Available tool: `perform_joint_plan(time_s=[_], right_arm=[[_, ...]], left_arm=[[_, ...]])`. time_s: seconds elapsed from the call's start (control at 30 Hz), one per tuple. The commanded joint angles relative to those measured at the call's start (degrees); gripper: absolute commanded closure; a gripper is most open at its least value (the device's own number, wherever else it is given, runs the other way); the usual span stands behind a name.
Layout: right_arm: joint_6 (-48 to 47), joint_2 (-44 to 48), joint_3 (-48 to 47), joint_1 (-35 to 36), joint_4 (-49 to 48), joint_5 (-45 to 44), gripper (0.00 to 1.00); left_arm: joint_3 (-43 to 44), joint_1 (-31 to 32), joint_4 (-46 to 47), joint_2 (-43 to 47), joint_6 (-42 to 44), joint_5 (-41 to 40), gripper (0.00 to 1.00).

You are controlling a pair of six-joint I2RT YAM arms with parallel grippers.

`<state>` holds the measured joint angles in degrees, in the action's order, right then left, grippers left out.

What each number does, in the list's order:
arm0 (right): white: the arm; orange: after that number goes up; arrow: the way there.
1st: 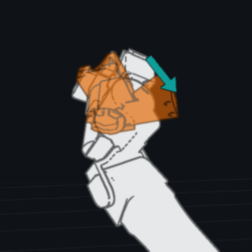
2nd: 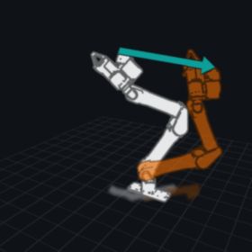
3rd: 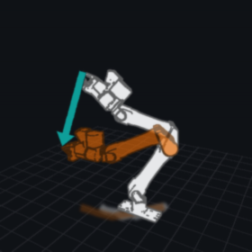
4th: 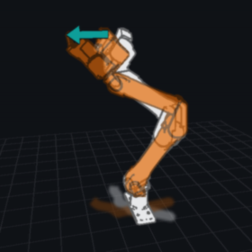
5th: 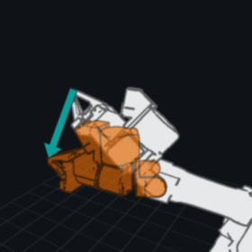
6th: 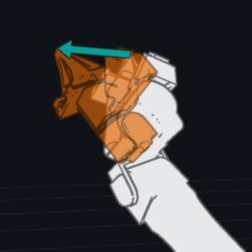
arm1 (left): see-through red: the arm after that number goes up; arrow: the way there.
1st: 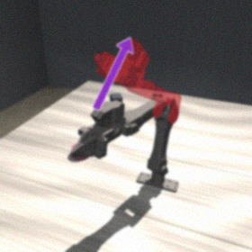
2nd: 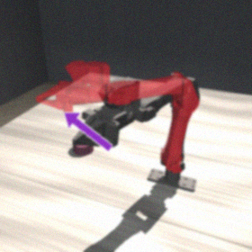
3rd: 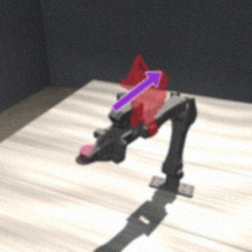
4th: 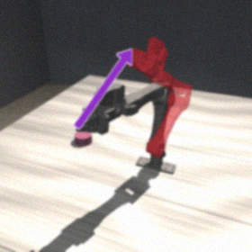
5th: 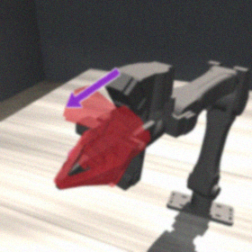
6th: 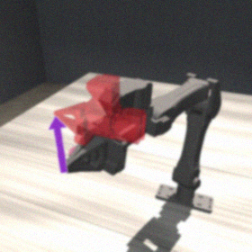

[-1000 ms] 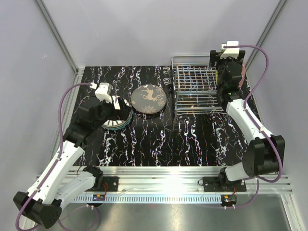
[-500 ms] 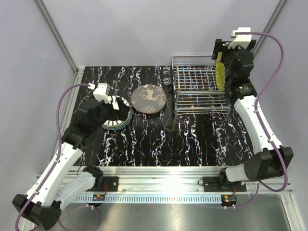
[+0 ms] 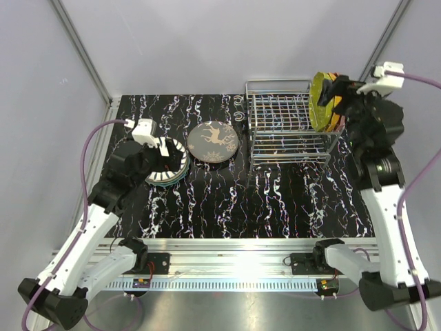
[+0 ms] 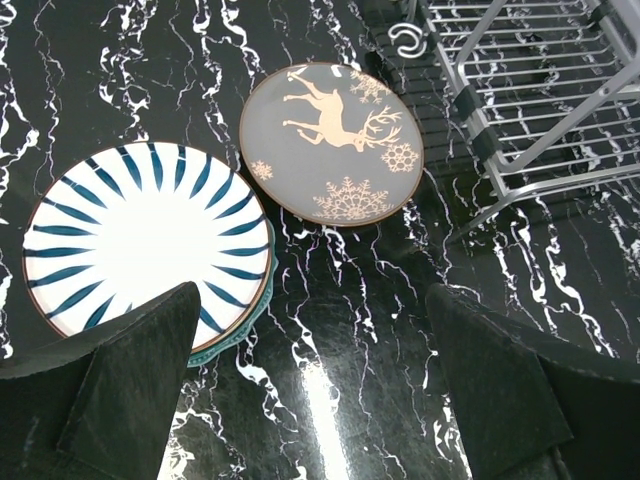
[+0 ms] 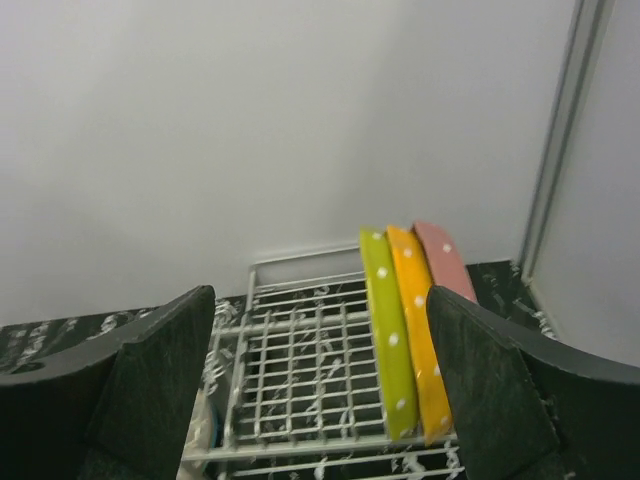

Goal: Load the plates into the dish rack

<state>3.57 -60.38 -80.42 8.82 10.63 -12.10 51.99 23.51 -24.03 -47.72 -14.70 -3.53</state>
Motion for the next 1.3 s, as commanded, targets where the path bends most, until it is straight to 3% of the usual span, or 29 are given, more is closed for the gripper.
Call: perform_joint_plan(time_s=[0.0,0.13,0.23,0.37,0.4,0.57,0.6,0.67,0.77,0.83,0.93,1.07,1.27], right_arm=[[9.23,7.17,6.82,-0.29,4.39,5.06,0.09],[14.35,16.15,17.12,-0.29,4.75,10.59,0.20],[16.37,22.57,24.33,-0.21,4.40,14.88,0.33],[18.83,28.64,30.75,-0.29,5.97,17.02,0.41],[19.45,31.00,33.37,-0.29,6.15,17.11,0.44],[21.29,37.08,39.98,-0.29,8.08,16.23,0.49],[22.87,38.83,42.17,-0.29,7.83,17.71,0.50],[23.58,40.42,43.94,-0.29,7.30,19.04,0.52],[24.73,42.62,46.23,-0.29,7.03,20.71,0.64],[25.17,43.76,47.02,-0.29,7.12,22.55,0.67],[25.87,45.00,48.34,-0.21,7.21,23.70,0.67],[26.05,46.32,49.13,-0.29,6.86,23.96,0.69],[26.22,47.11,49.40,-0.29,6.42,24.67,0.69]], left_arm=[[0.66,-0.13,1.09,-1.05,1.43,-1.66,0.01],[1.62,-0.13,0.30,-4.03,2.92,0.63,0.01],[1.89,-0.13,0.30,-6.40,3.89,1.42,0.05],[2.59,-0.04,0.13,-9.57,4.41,0.37,0.10],[2.77,-0.04,-0.22,-10.28,5.11,0.54,0.17],[3.91,0.22,-1.98,-15.55,6.88,-3.58,0.28],[4.26,0.22,-2.77,-17.99,7.05,-4.37,0.38],[5.66,0.22,-3.56,-20.90,6.97,-4.56,0.44],[7.86,0.40,-5.32,-25.57,6.79,-5.08,0.51],[8.22,0.40,-4.62,-27.68,6.88,-5.70,0.54],[9.01,0.40,-4.09,-31.62,7.14,-5.87,0.49],[13.66,0.49,-4.70,-39.01,8.28,-6.22,0.49],[18.24,0.40,-6.03,-47.81,9.77,-8.68,0.58]])
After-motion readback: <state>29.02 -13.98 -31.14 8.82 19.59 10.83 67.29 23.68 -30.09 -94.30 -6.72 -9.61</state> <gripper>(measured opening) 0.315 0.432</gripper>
